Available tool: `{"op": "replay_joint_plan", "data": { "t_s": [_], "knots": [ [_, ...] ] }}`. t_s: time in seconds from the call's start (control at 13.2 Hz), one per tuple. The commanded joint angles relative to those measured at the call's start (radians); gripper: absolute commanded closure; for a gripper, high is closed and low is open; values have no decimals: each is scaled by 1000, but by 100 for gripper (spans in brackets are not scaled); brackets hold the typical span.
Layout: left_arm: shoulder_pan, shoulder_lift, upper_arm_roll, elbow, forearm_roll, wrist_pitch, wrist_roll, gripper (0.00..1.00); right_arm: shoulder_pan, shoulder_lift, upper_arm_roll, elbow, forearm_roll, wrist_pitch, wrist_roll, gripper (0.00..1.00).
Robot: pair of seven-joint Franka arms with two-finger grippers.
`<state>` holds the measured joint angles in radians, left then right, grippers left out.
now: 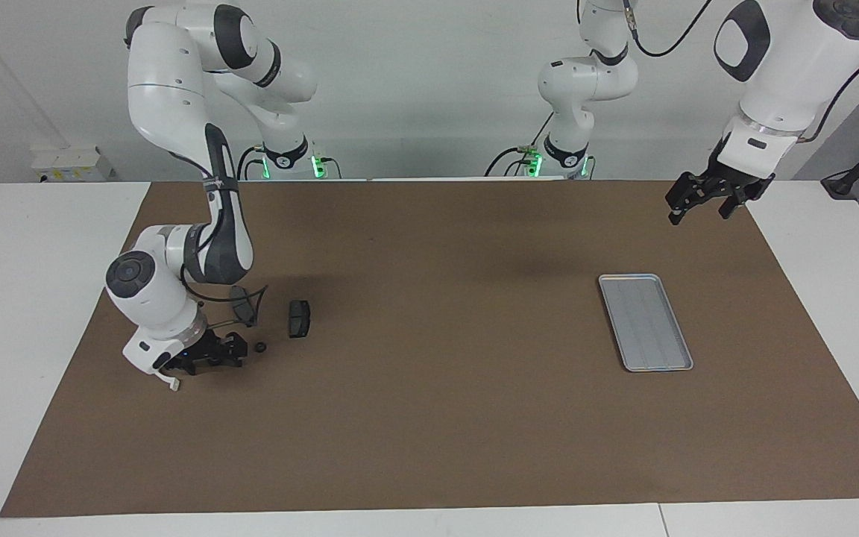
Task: Pick bearing gear from pile to tray
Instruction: 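Reach the right gripper to the black bearing beside the white bracket and grasp it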
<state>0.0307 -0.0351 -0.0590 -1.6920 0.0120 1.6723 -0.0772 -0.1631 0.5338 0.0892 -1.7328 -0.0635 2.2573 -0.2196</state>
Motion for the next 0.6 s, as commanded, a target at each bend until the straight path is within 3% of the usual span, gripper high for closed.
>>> {"op": "replay_joint_plan", "data": {
  "t_s": [0.0, 0.3, 0.53],
  "knots": [
    [-9, -16, 7, -12, 5, 0, 2, 0, -12, -32, 4, -50, -13, -2, -26, 27],
    [-9, -16, 7, -12, 3, 0, 2, 0, -10, -40, 4, -45, -13, -11, -24, 100],
    [-9, -16, 7, -12, 5, 0, 2, 0, -4, -46, 4, -39, -15, -15, -24, 100]
  ]
}}
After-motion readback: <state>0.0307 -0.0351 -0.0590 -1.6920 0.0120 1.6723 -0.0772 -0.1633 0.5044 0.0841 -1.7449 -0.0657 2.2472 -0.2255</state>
